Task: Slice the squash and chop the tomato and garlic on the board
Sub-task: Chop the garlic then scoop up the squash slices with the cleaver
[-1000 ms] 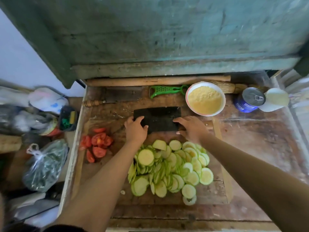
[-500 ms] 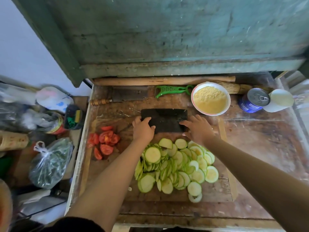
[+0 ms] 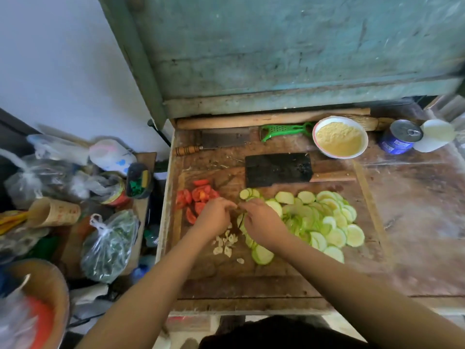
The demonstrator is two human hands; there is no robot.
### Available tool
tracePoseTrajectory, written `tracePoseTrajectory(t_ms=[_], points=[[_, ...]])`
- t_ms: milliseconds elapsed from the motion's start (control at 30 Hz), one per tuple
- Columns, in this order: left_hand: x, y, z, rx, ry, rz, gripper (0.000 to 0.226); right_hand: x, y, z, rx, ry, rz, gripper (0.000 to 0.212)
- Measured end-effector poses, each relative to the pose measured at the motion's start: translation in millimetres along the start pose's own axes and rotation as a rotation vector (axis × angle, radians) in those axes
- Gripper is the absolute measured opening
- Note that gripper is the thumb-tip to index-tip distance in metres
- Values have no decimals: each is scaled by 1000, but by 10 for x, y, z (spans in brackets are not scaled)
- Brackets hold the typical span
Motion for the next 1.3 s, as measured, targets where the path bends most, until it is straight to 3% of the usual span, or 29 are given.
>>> tracePoseTrajectory(t_ms=[133,267,467,700,933,1100,1300], points=[[222,-161,255,-24,-129,179,40,166,-568,135,112,-137,154,35],[302,-268,387,-86,-315,242,45,168,-1074,165,-95,-289,119,29],[489,-315,560,-118,-488,276,44,260,-1335,207,14,-485,38,61],[659,-233,803,-80,-484,291,40,376,-1359,247,55,-395,33,55],[579,-259,759,-105,-399,353,65,552,-1324,108,69,-694,-27,38],[549,-275,788,-30,-341,302,46,420,-1433,209,16,-659,-131,47],[586,-236,821,2,-303,244,45,222,-1511,338,-74,-576,-124,50]])
Point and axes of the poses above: each hand's wrist, its own x-axis away from the middle knuckle, its own y-axis out of the back of the hand, z = x × y, the point moved 5 cm from there along -x, towards the middle knuckle, and after that the axes turned 1 degree about y, right-handed, at the moved point
